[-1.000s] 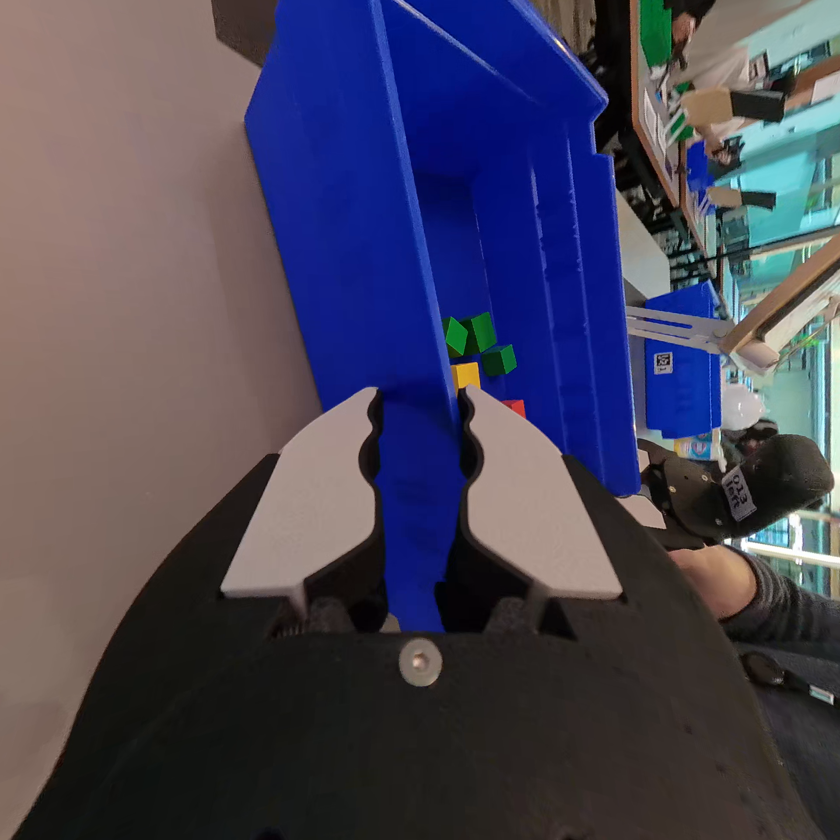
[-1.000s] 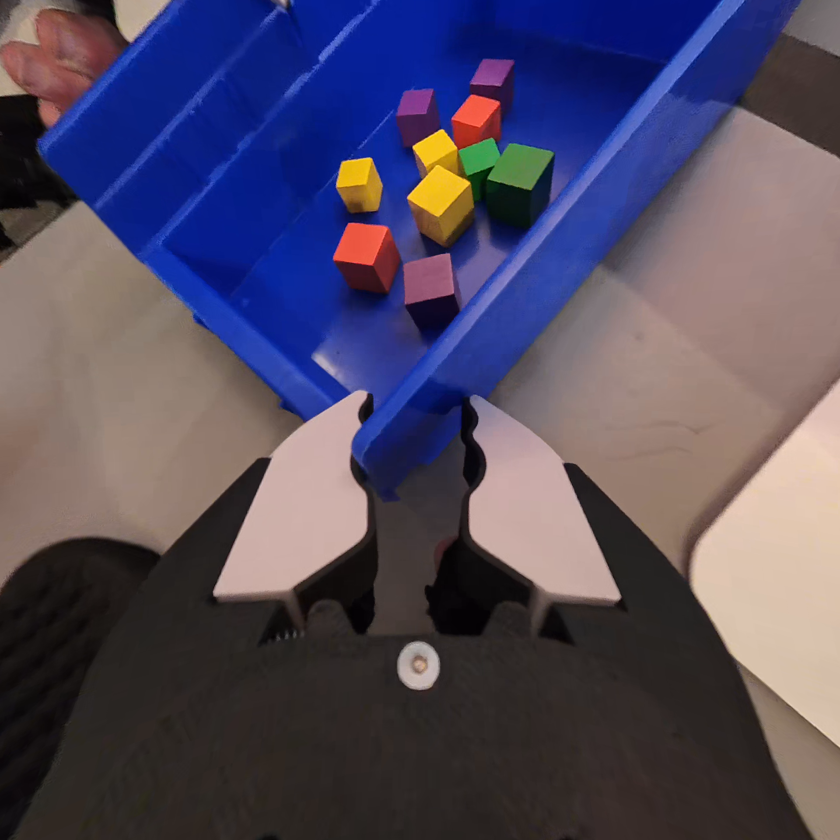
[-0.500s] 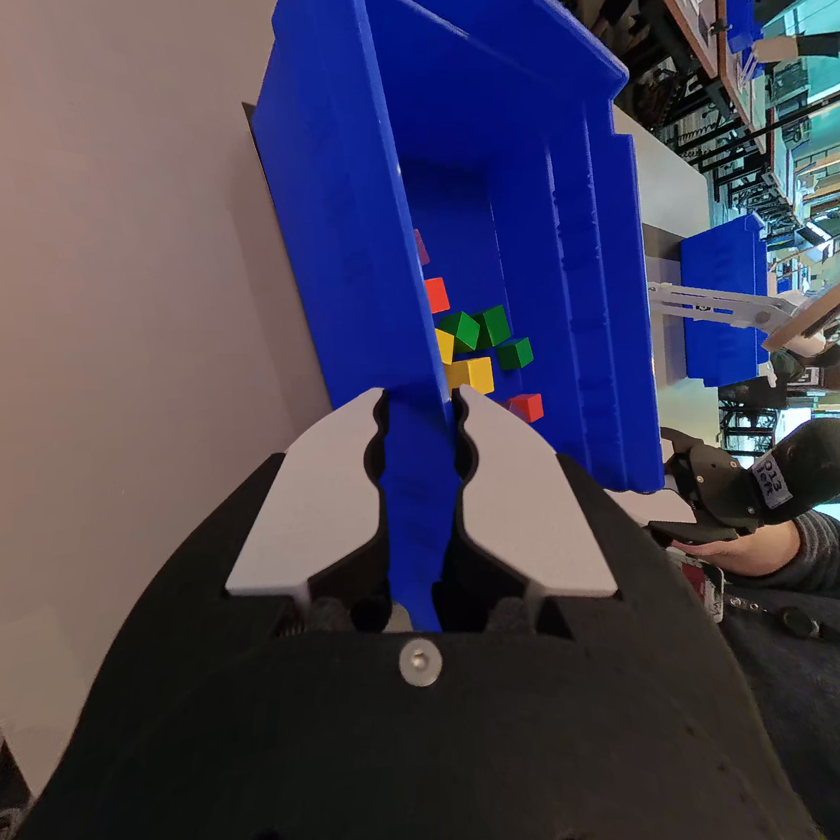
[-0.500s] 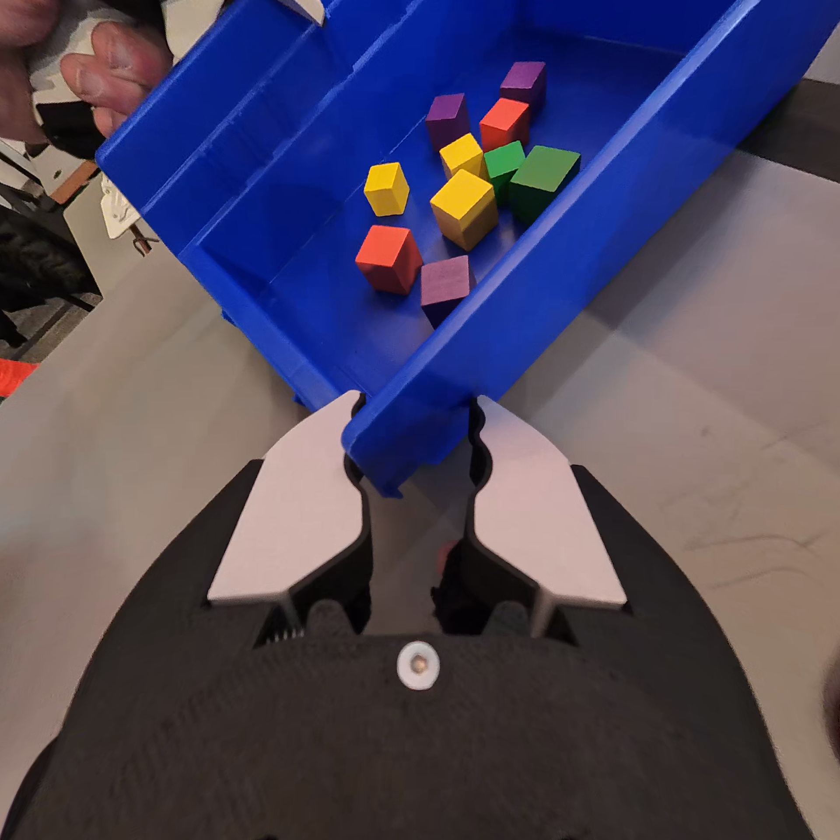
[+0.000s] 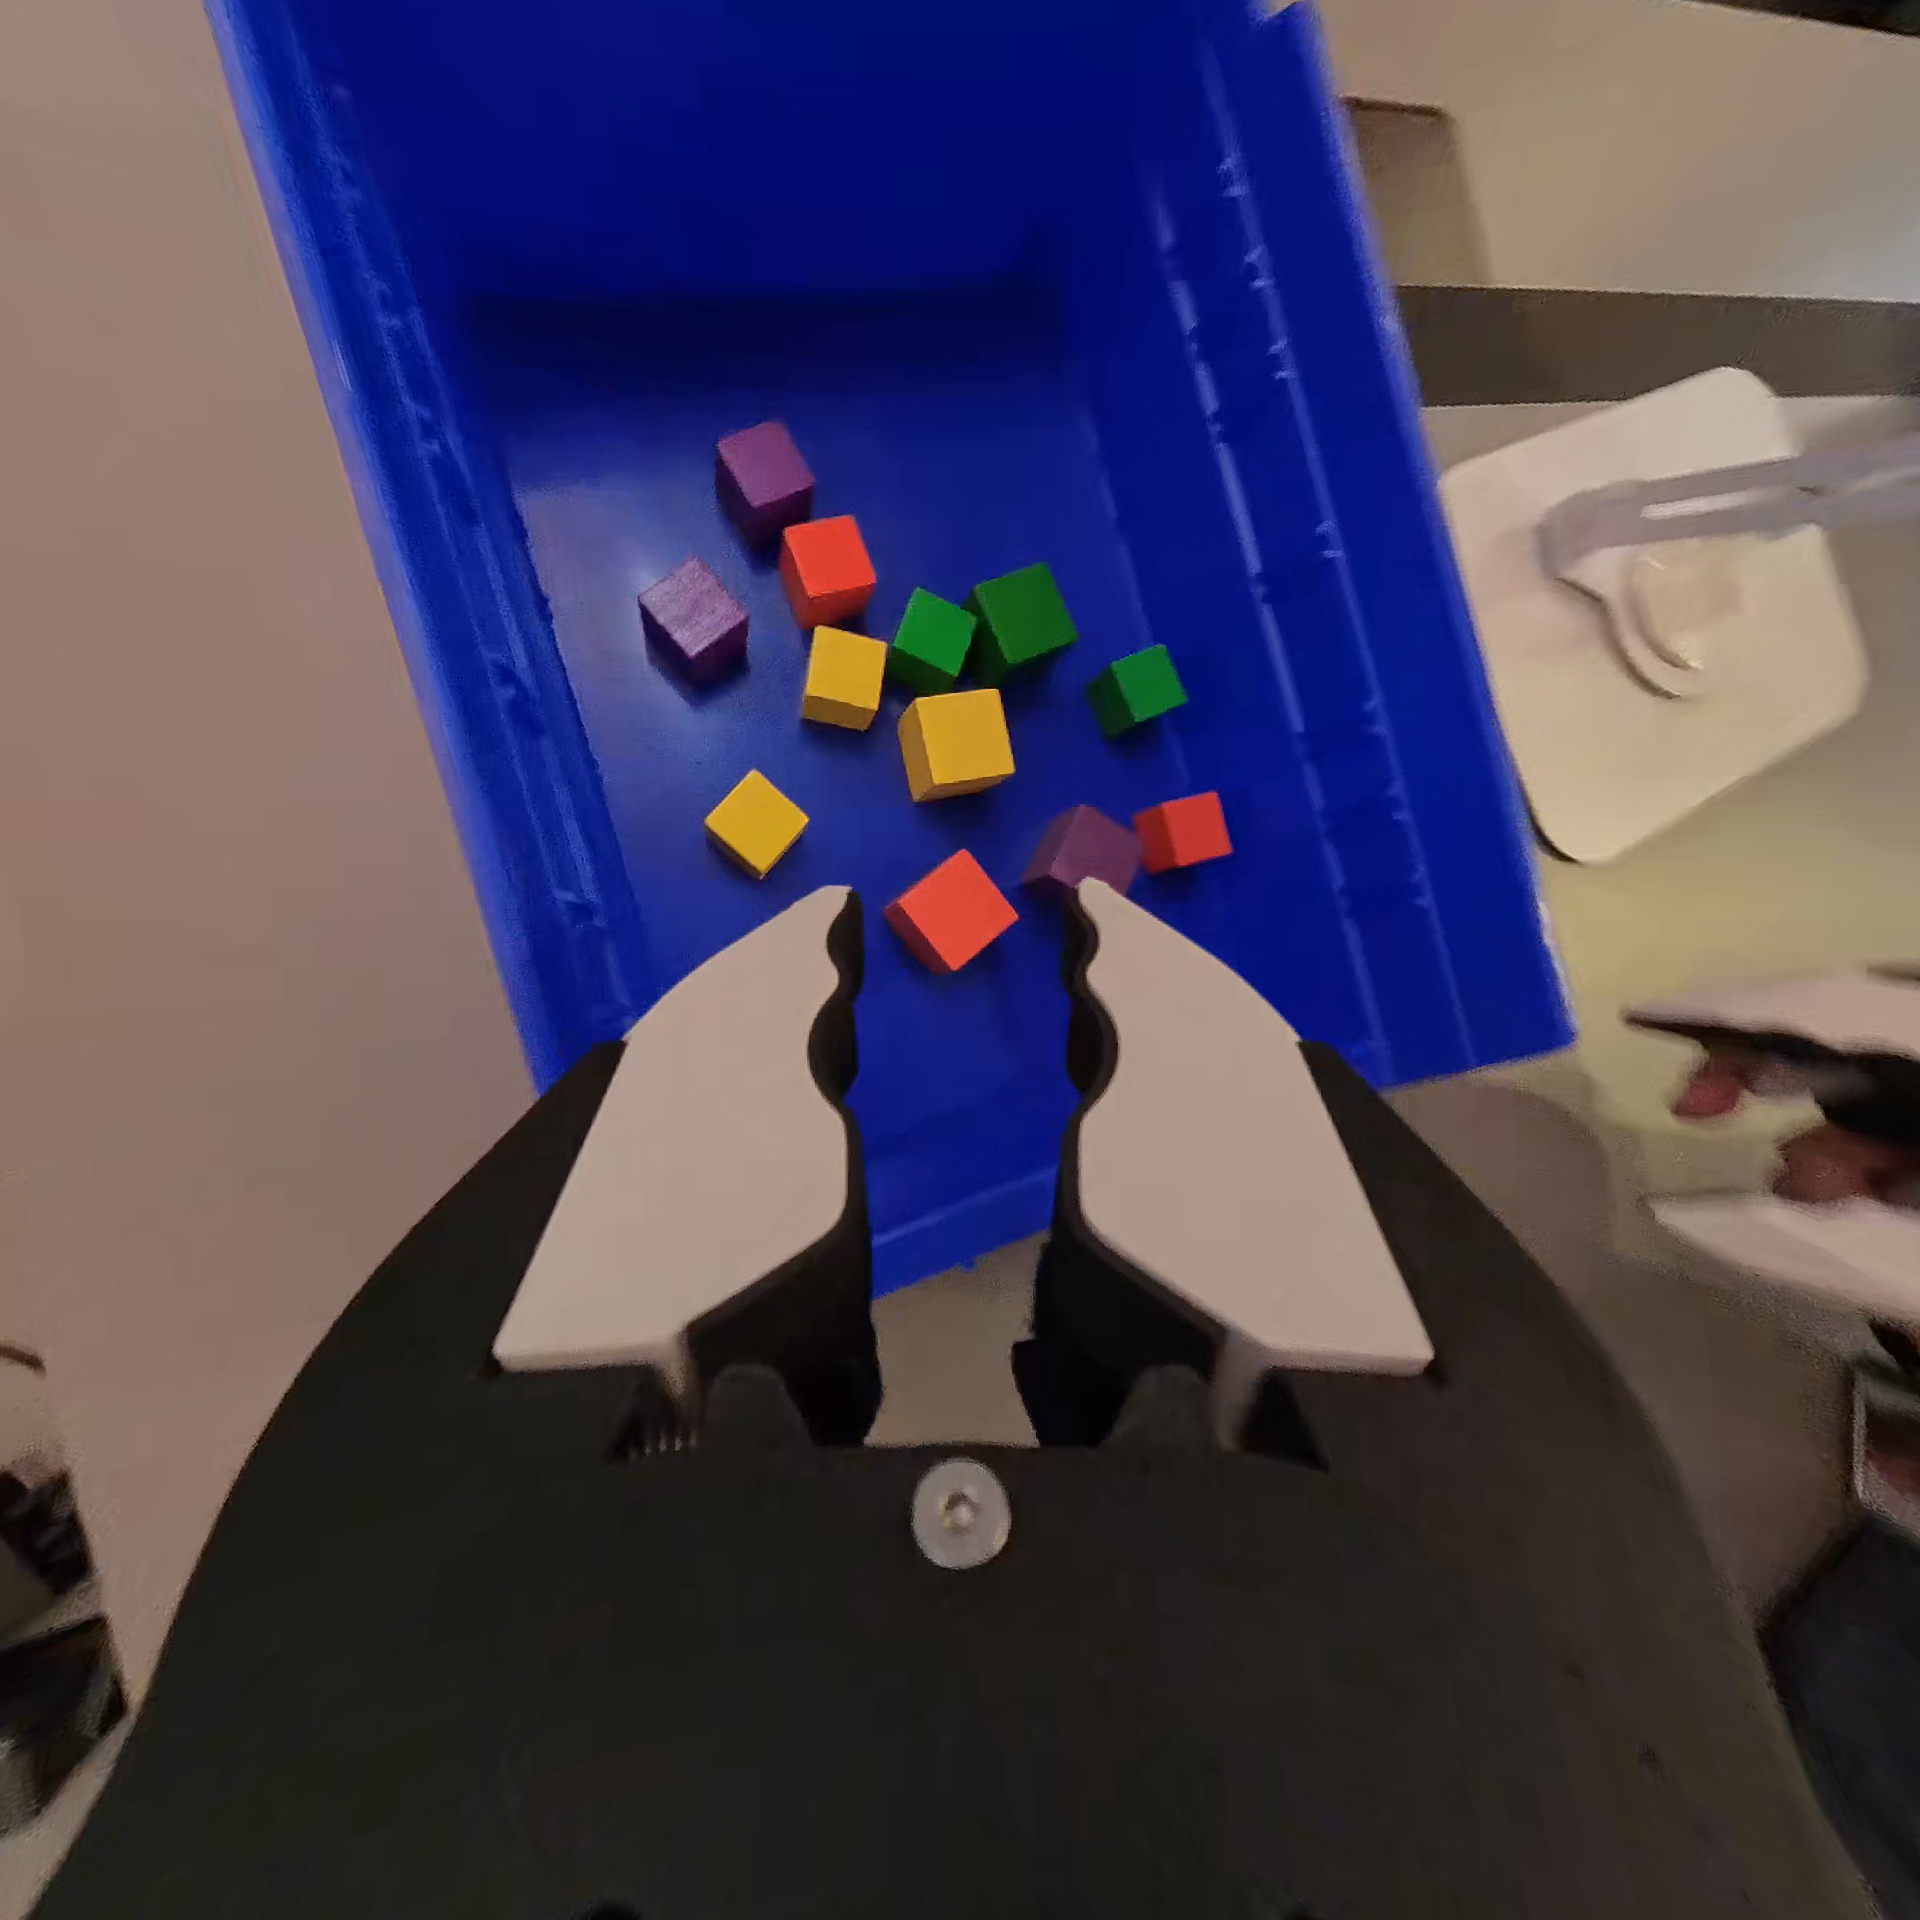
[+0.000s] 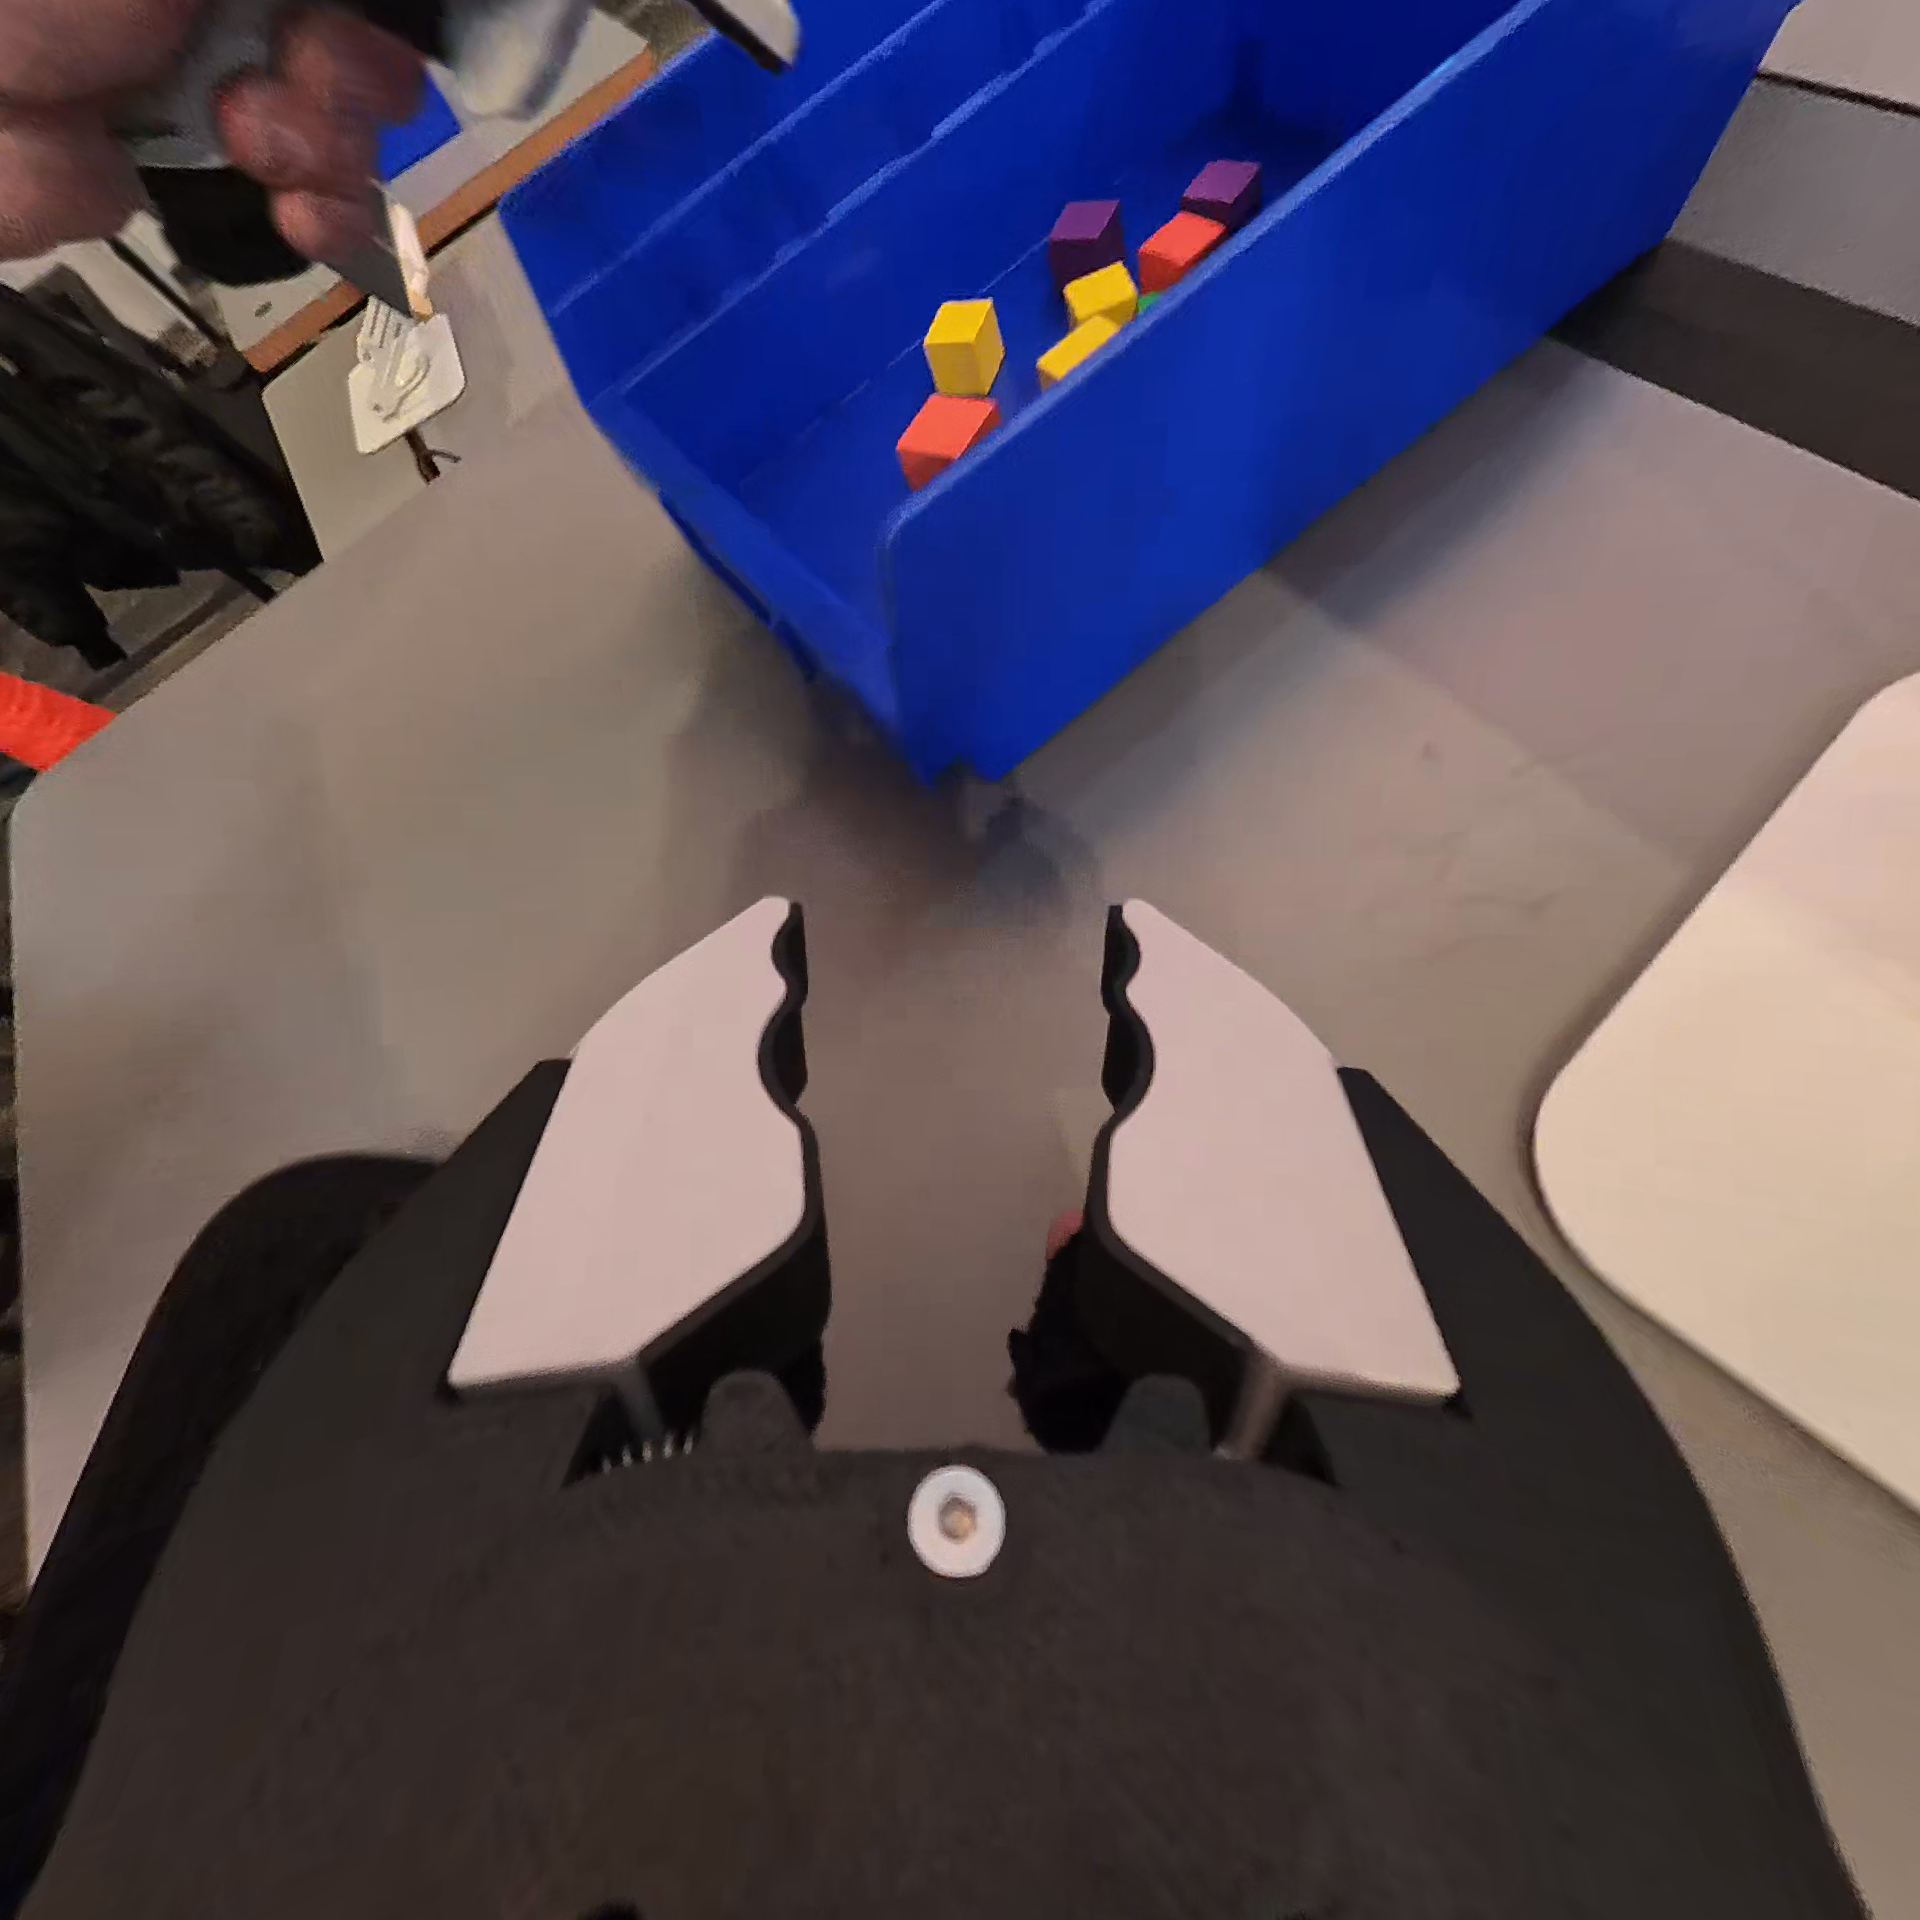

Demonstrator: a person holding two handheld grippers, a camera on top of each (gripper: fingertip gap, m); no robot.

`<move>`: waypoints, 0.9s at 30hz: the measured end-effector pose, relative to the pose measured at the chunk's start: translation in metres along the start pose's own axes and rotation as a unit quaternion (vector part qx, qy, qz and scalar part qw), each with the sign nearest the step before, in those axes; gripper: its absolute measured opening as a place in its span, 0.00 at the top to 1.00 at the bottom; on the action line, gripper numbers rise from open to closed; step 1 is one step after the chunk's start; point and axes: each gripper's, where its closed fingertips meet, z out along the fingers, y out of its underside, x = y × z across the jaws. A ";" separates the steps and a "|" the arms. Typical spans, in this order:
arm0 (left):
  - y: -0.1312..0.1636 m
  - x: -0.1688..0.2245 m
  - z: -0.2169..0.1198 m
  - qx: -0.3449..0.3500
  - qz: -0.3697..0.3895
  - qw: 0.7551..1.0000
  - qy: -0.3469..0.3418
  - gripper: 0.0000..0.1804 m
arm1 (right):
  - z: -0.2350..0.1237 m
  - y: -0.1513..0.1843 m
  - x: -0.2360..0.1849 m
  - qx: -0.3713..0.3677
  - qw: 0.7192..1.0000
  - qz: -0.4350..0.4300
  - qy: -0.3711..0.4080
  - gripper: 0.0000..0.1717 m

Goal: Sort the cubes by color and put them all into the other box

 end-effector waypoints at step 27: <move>0.029 0.016 0.069 -0.057 -0.060 0.994 -0.066 0.82 | -0.086 0.025 0.012 0.035 0.998 -0.034 0.026 0.73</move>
